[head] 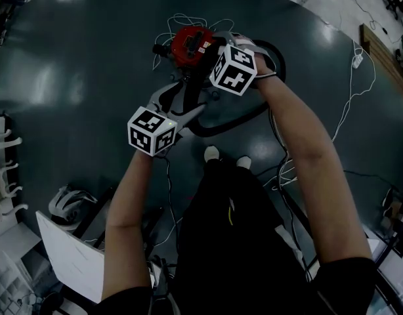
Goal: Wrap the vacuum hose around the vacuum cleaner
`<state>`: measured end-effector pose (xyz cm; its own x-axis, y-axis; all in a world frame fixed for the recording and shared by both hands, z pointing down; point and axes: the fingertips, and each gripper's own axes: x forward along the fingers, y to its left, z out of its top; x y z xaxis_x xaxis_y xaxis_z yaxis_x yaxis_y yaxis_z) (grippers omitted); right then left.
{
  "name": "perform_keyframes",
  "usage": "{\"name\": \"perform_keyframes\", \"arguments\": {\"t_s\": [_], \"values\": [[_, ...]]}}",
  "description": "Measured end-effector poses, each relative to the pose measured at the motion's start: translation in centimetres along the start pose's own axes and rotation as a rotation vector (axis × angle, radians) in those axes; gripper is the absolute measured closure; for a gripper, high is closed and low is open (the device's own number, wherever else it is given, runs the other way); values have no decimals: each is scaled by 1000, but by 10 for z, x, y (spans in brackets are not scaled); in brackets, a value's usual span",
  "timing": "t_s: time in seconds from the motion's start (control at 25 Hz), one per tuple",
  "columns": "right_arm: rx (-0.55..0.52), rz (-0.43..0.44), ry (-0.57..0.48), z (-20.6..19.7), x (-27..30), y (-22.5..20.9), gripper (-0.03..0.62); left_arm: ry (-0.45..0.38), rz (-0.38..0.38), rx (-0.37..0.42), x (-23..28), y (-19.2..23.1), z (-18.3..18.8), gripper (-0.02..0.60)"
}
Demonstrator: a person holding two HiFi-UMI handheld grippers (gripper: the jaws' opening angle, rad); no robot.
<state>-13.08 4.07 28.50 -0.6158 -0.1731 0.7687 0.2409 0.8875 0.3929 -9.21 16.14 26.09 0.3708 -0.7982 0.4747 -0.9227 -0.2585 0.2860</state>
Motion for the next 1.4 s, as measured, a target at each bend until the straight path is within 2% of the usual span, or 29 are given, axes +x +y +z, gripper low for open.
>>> {"name": "perform_keyframes", "arguments": {"t_s": [0.16,0.36,0.52,0.68,0.84,0.88,0.96,1.0,1.16,1.4], "values": [[36,7,9,17,-7,-9,279,35,32,1,-4,1,-21,215],[93,17,28,32,-9,-18,279,48,110,-3,-11,15,-43,212],[148,26,61,34,-9,-26,279,93,161,-7,-14,27,-69,212],[241,52,75,40,-12,-30,279,153,174,-30,-9,34,-99,212],[311,76,64,47,-16,-35,279,190,192,2,8,38,-114,217],[312,79,67,47,-16,-36,279,186,204,14,11,40,-112,253],[309,72,77,44,-15,-40,279,176,228,37,13,46,-108,407],[313,66,79,41,-14,-42,279,169,236,44,12,49,-105,443],[368,52,66,29,-5,-53,281,155,240,40,7,65,-93,446],[460,74,71,4,20,-58,286,187,293,-9,-7,109,-80,446]]}}
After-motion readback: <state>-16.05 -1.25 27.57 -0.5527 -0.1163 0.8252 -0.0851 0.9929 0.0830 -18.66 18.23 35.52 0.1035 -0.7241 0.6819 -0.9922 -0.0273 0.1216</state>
